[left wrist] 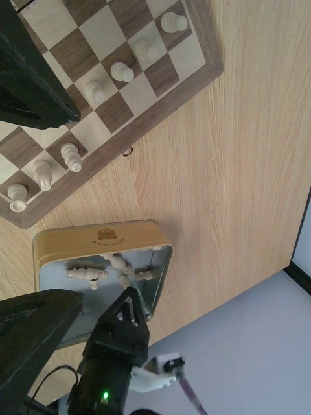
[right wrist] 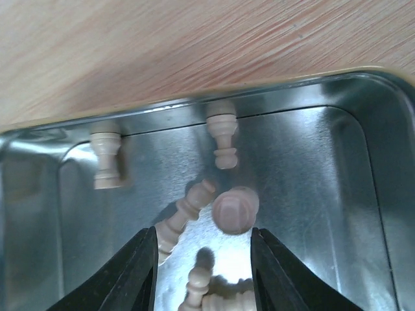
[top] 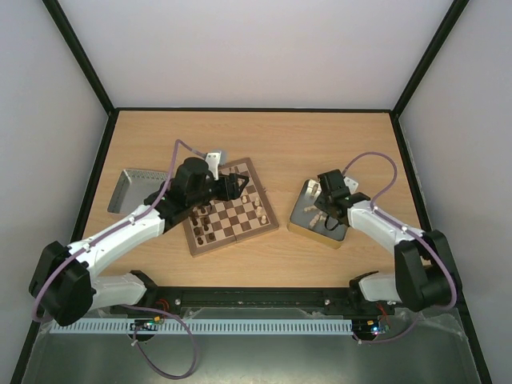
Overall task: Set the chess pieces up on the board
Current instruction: Pick up the chess piece from the storage box.
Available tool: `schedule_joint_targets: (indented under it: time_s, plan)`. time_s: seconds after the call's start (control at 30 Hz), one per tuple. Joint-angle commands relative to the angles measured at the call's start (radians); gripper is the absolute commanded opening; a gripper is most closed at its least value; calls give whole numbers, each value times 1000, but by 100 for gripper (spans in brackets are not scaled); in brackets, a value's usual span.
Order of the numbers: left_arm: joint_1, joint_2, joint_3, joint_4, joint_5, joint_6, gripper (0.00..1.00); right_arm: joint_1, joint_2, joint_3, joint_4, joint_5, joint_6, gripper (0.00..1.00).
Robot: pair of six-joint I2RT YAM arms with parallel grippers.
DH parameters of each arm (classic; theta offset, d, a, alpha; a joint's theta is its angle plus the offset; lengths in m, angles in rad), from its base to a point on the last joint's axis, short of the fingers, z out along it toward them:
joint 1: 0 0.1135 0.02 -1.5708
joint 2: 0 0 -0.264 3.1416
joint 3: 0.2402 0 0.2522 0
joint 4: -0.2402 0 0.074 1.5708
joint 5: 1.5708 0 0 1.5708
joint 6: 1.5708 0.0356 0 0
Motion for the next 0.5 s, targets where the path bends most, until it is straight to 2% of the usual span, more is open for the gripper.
schedule_joint_targets:
  time_s: [0.0,0.13,0.37,0.47]
  plan:
    - [-4,3,25,21,21,-14,70,-8,78,47,-45,92,-39,38]
    - [-7,2,26,17,15,-12,70,-10,141,70,-33,121,-52,31]
    - [-7,0,27,4,4,-2,70,-17,172,99,-39,181,-63,25]
    - [-7,1,29,4,0,-2,70,-19,183,99,-34,180,-74,15]
